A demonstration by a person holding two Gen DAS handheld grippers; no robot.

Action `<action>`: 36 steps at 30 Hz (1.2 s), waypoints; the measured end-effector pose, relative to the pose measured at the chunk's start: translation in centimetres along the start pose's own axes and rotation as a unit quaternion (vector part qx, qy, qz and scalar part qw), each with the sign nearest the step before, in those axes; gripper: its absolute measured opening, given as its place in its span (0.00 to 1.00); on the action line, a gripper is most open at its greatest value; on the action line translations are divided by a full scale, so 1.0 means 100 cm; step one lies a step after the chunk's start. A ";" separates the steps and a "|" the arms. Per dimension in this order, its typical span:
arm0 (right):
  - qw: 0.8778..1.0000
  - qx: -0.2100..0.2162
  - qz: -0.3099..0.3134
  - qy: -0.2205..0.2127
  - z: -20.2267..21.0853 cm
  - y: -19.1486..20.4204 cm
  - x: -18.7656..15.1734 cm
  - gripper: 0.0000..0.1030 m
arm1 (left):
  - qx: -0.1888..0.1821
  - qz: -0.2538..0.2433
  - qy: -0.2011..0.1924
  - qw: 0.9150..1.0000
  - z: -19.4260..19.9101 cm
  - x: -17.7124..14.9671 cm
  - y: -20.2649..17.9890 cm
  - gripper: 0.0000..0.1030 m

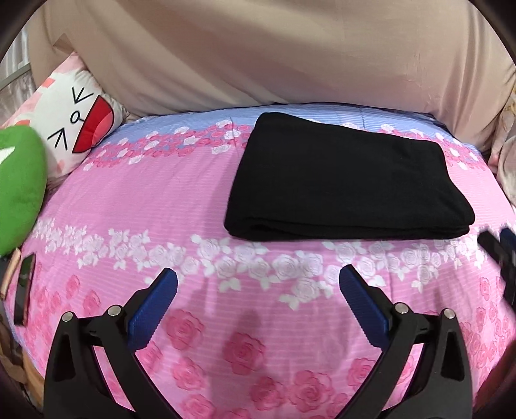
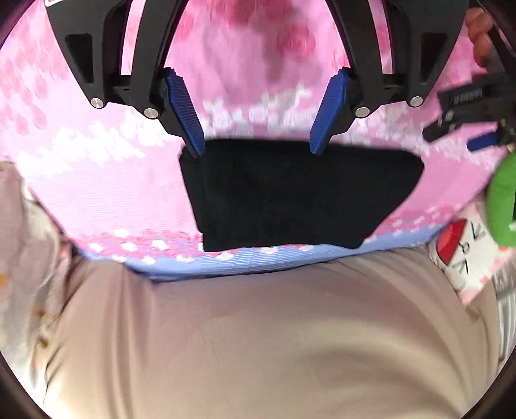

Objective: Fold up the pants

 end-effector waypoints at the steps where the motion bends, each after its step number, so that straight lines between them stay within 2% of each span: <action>1: 1.000 -0.007 0.003 -0.005 0.004 0.003 -0.006 0.71 | 0.001 0.003 -0.002 1.000 0.000 -0.003 -0.001 0.96; 2: 1.000 -0.010 0.003 -0.006 0.008 0.006 -0.014 0.74 | 0.001 0.007 -0.003 1.000 0.000 -0.008 -0.003 0.96; 8: 1.000 -0.012 -0.002 0.015 0.005 0.010 -0.048 0.74 | -0.001 -0.016 -0.035 0.999 0.001 -0.034 -0.019 0.95; 12: 0.999 -0.017 -0.024 0.023 0.001 0.003 -0.051 0.75 | 0.013 -0.039 -0.041 0.998 -0.006 -0.041 -0.024 0.96; 14: 0.999 -0.018 -0.028 0.030 -0.002 0.002 -0.053 0.75 | 0.003 -0.038 -0.047 0.998 -0.005 -0.040 -0.024 0.95; 24: 0.998 -0.044 -0.007 0.034 -0.003 0.013 -0.053 0.76 | -0.004 -0.041 -0.065 0.997 -0.002 -0.037 -0.023 0.95; 36: 0.997 -0.063 0.003 0.037 -0.004 0.019 -0.055 0.78 | -0.019 -0.041 -0.056 0.997 -0.012 -0.028 -0.022 0.95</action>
Point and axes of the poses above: each gripper's, at about its wrist camera, not at the fingertips, and z roughly against the way its jaws point, y to its left, x to its top, the point moved 2 cm from there along -z, roughly the way its jaws point, and after that the axes turned 15 degrees about -x, right-handed, at the moved point
